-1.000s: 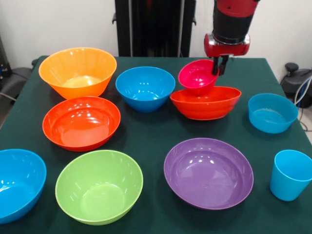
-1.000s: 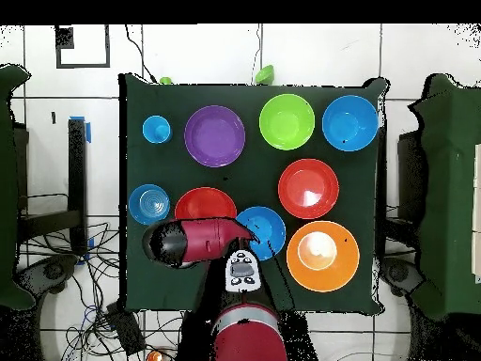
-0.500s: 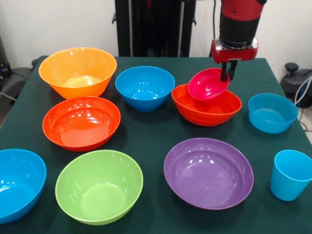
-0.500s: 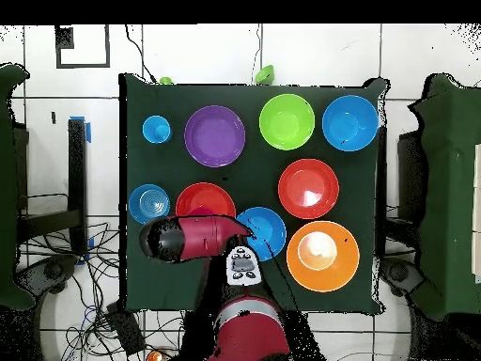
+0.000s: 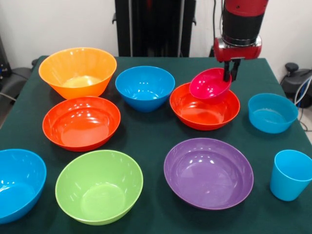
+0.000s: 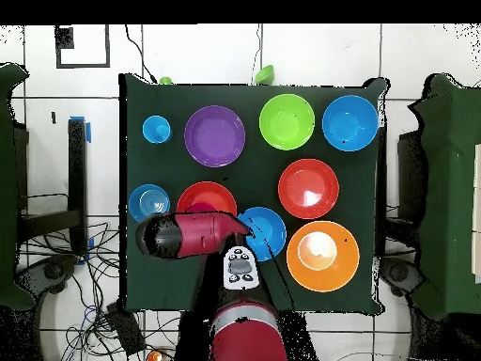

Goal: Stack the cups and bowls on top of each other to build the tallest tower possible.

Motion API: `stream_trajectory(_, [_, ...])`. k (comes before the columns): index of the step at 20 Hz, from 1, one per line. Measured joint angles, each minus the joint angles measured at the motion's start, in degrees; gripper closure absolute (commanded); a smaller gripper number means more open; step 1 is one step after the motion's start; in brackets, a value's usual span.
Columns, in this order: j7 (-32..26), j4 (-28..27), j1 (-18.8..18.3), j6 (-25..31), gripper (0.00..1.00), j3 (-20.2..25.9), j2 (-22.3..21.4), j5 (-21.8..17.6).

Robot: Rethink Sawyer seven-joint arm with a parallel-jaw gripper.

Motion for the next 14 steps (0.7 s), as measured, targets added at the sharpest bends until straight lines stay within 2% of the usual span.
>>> stream_trajectory(2, [0.0, -0.8, 0.4, 0.1, 1.00, -0.6, -0.3, -0.1])
stream_trajectory(7, [0.0, -4.0, 4.3, 0.5, 1.00, -5.3, -0.1, -2.2])
stream_trajectory(8, [0.0, -5.2, 6.1, 0.5, 1.00, -7.3, 0.2, -3.0])
stream_trajectory(14, [0.0, -9.4, 10.6, 0.5, 1.00, -12.4, 3.3, -4.0])
